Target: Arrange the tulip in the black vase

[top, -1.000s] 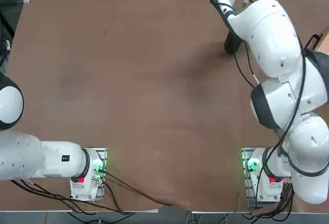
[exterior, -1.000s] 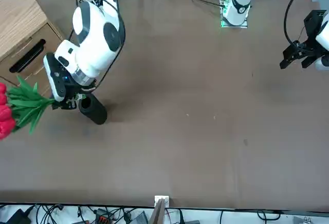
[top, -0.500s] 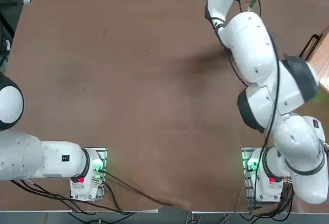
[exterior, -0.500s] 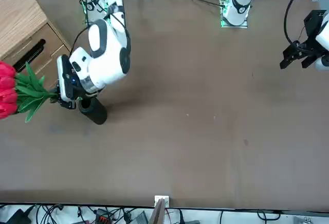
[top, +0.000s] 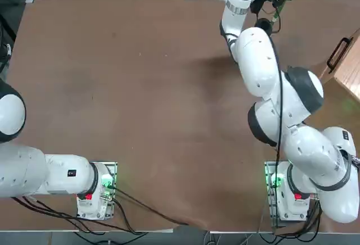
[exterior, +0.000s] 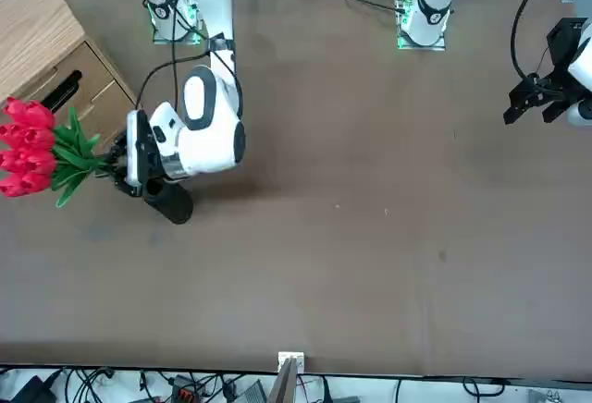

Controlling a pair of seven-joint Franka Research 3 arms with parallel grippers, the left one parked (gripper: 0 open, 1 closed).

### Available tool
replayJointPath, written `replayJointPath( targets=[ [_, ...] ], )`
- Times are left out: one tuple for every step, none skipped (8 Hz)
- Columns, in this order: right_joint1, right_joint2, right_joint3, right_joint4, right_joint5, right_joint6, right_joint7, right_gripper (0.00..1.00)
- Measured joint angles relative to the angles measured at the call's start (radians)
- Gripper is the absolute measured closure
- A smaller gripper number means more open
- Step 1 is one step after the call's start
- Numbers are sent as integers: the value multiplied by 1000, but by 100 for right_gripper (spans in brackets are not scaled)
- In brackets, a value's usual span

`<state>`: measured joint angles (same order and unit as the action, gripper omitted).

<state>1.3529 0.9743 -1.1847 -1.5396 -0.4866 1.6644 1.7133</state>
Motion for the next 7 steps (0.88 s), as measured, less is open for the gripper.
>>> replayJointPath(
  targets=[
    [1,7,15,1,0,0,24,89],
    [2,10,22,4,0,2,34,89],
    [2,10,23,8,0,5,40,89],
    [2,10,24,10,-3,10,46,89],
    [2,11,28,11,-8,13,59,89],
    [-1,14,38,10,-9,13,74,89],
    [-8,18,59,9,-10,13,90,89]
  ],
)
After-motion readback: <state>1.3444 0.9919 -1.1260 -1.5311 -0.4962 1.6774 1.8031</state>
